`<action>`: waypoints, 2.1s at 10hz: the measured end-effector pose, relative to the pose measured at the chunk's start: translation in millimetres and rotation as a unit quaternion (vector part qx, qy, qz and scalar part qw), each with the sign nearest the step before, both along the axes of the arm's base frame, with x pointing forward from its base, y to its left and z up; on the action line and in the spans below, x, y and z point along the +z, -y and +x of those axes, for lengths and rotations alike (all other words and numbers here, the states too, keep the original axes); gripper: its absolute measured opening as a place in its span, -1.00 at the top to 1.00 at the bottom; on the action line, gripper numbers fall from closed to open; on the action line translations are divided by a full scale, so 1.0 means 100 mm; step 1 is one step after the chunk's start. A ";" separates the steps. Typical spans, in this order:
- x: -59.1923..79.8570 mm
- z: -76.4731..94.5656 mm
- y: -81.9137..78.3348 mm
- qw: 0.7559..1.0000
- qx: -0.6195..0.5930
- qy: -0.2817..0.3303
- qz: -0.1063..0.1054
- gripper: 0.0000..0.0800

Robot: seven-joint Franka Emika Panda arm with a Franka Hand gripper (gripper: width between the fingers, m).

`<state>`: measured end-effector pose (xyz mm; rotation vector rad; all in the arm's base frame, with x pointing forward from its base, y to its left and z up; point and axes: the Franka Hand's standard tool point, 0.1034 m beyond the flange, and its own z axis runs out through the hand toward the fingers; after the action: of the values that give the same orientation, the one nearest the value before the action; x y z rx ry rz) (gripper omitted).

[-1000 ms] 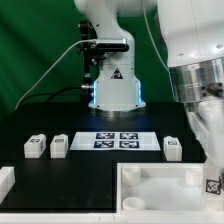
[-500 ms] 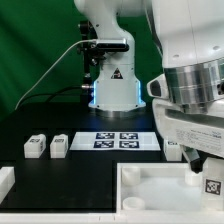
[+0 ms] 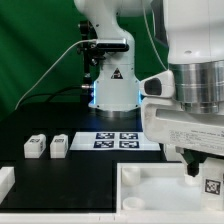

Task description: Assemble one leg

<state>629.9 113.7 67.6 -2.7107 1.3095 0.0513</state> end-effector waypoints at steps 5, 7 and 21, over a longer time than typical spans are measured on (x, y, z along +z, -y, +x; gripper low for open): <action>-0.01 0.02 0.04 0.968 -0.250 -0.023 0.019 0.27; -0.01 0.00 0.03 0.885 -0.462 -0.038 0.049 0.27; 0.23 -0.21 -0.23 0.834 -0.546 -0.009 0.075 -0.62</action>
Offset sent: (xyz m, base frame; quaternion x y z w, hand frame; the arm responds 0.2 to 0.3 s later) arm 0.0000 0.0000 0.0000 0.0000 0.0000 0.2667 0.9638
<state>608.5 136.5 90.3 -1.4760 2.4789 0.0552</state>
